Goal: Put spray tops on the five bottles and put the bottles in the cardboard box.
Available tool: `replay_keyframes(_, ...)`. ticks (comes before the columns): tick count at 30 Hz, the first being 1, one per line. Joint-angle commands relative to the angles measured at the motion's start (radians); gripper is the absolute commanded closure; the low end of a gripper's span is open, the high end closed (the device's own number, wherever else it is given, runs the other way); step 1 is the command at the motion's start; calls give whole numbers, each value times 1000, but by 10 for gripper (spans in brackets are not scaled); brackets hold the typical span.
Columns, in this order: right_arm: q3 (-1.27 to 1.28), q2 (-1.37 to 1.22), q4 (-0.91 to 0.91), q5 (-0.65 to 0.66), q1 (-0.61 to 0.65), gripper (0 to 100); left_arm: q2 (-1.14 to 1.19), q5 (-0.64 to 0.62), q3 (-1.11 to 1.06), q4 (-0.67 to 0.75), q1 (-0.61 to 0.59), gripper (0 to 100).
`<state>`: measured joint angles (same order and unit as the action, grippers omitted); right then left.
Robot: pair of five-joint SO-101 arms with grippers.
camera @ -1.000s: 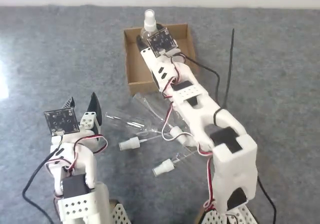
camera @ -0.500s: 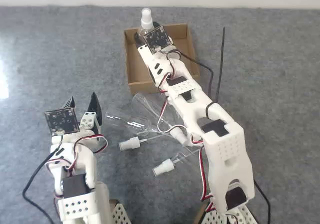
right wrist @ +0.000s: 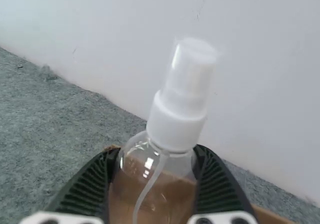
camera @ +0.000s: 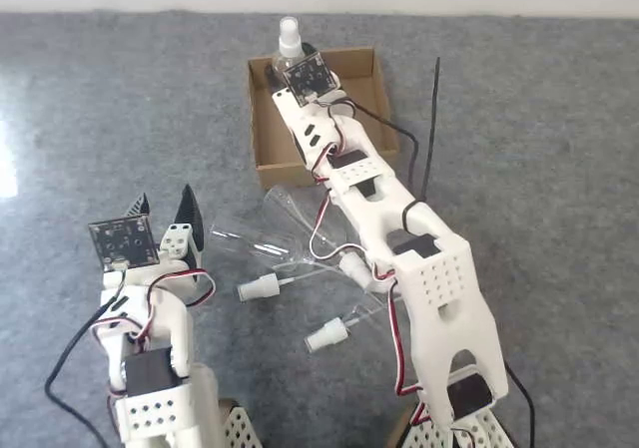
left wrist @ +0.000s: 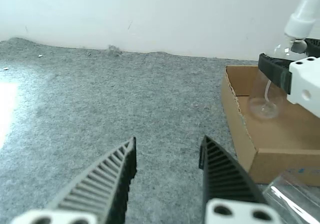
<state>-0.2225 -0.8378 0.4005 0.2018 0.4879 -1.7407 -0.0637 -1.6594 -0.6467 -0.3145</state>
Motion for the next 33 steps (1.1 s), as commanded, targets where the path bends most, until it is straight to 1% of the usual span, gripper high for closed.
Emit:
replay_keyframes(1,-103,15,30,-12,-8,989,-12,3,13,25,5,812)
replay_keyframes(9,-192,-67,30,-18,-5,989,-12,3,13,23,5,812)
replay_keyframes(14,-285,-140,24,-138,-5,989,-12,3,13,23,5,812)
replay_keyframes(21,-377,-236,21,-144,16,989,-12,3,13,23,5,812)
replay_keyframes(24,-396,-259,21,-127,22,989,-12,3,13,23,5,812)
replay_keyframes(29,-397,-275,21,15,25,988,-12,3,13,23,5,812)
replay_keyframes(33,-397,-275,19,32,27,987,-12,3,13,23,5,812)
